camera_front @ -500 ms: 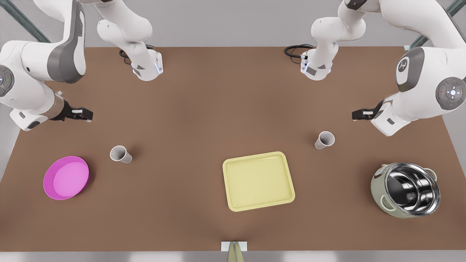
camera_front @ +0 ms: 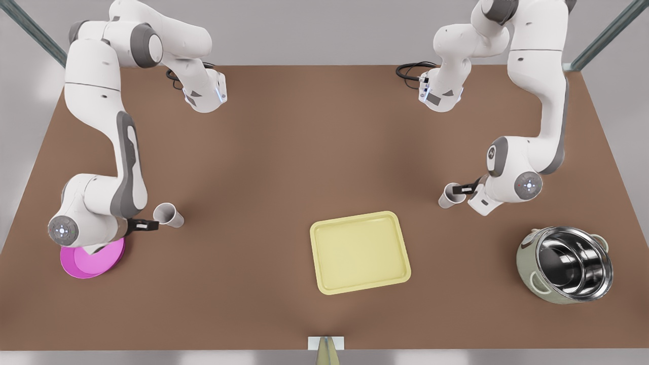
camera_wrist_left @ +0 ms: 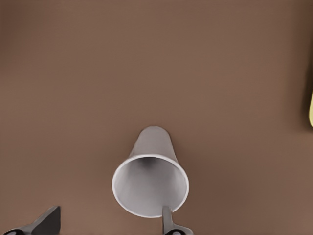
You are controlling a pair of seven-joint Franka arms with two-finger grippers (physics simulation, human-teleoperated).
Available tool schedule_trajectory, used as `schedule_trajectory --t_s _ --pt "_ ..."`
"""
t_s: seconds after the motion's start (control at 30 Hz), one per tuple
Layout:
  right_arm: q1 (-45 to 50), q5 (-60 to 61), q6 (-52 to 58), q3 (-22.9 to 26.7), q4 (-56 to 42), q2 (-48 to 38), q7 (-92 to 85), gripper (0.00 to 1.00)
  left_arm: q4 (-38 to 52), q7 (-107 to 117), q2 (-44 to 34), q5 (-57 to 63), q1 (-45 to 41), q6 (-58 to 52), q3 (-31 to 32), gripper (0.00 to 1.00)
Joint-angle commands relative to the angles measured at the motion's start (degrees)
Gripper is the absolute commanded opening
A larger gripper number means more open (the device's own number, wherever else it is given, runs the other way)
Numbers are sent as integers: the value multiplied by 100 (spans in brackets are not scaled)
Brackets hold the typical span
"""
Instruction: Use both arms to respectively pick up the white IKEA cups from the middle-left and middle-right positions, then place the white IKEA cups onto the middle-middle tray, ensuring that the cups remain upright and do not tip over
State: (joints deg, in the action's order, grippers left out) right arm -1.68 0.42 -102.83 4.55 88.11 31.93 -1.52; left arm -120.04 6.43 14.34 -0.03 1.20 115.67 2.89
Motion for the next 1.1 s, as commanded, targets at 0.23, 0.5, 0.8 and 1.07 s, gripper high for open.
schedule_trajectory --t_s 0.23,0.5,0.8,1.07 --pt "-69 116 -2847 2 2492 -1233 -323 100 -442 43 271 3 12 1608 -17 95" --pt "-218 344 -3084 2 2746 -934 -332 100 -398 87 376 -24 3 1590 -17 21" --pt "-218 354 -3480 -7 3089 -908 -358 44 1808 1290 903 -24 -191 1071 791 21" --pt "-139 362 -3524 -42 3010 -811 -323 21 3715 3180 2380 134 -1113 1071 853 21"
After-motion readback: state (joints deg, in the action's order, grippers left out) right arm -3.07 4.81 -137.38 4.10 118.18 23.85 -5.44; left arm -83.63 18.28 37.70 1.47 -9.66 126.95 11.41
